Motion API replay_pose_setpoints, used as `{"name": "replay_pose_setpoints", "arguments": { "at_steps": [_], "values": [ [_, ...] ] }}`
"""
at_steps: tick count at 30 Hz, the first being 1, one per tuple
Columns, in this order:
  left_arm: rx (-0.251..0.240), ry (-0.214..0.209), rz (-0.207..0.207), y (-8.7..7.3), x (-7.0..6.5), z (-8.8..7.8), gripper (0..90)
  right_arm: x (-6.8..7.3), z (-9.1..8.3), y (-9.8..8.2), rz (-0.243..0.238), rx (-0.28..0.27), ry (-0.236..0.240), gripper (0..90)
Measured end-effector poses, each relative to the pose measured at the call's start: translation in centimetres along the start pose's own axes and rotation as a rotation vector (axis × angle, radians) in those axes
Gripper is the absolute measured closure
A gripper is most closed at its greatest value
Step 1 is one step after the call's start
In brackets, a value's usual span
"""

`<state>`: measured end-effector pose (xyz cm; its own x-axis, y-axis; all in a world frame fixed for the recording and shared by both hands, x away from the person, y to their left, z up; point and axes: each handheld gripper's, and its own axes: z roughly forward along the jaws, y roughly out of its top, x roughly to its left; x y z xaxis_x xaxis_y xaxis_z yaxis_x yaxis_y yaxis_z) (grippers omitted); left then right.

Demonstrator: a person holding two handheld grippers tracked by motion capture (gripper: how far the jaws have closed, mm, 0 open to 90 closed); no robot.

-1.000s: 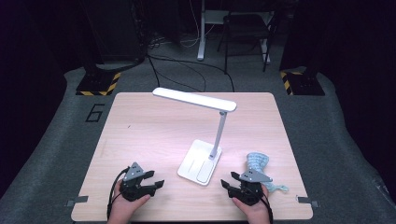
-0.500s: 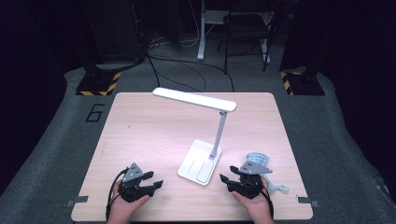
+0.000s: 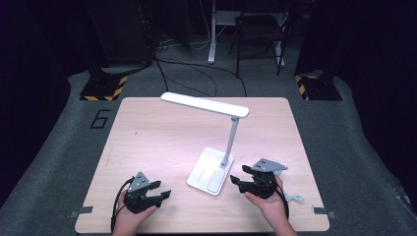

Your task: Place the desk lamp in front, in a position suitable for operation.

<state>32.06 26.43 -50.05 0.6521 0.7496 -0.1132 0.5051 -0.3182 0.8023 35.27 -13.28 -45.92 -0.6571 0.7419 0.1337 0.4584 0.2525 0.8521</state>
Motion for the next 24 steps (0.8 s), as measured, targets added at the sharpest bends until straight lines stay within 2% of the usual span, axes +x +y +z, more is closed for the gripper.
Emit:
{"name": "replay_pose_setpoints", "arguments": {
  "at_steps": [6,12,14,17,24],
  "values": [
    [0.011,-0.007,0.010,0.0,0.0,0.0,41.6,-0.4,0.1,1.3,-0.025,-0.015,-0.020,37.0],
    [0.002,-0.006,0.002,0.0,-0.1,0.0,41.7,-0.6,0.7,2.7,-0.045,-0.019,-0.021,37.0],
    [0.008,-0.009,-0.005,0.0,-0.2,0.0,41.8,-0.7,0.9,3.1,-0.045,-0.028,-0.015,37.2],
    [0.023,-0.015,0.013,0.1,0.0,-0.1,41.8,-0.8,1.5,3.8,-0.035,-0.026,-0.014,37.9],
    [0.016,-0.009,0.012,0.1,-0.1,0.0,41.8,-1.1,2.2,4.8,-0.038,-0.026,-0.014,39.1]
  ]
}}
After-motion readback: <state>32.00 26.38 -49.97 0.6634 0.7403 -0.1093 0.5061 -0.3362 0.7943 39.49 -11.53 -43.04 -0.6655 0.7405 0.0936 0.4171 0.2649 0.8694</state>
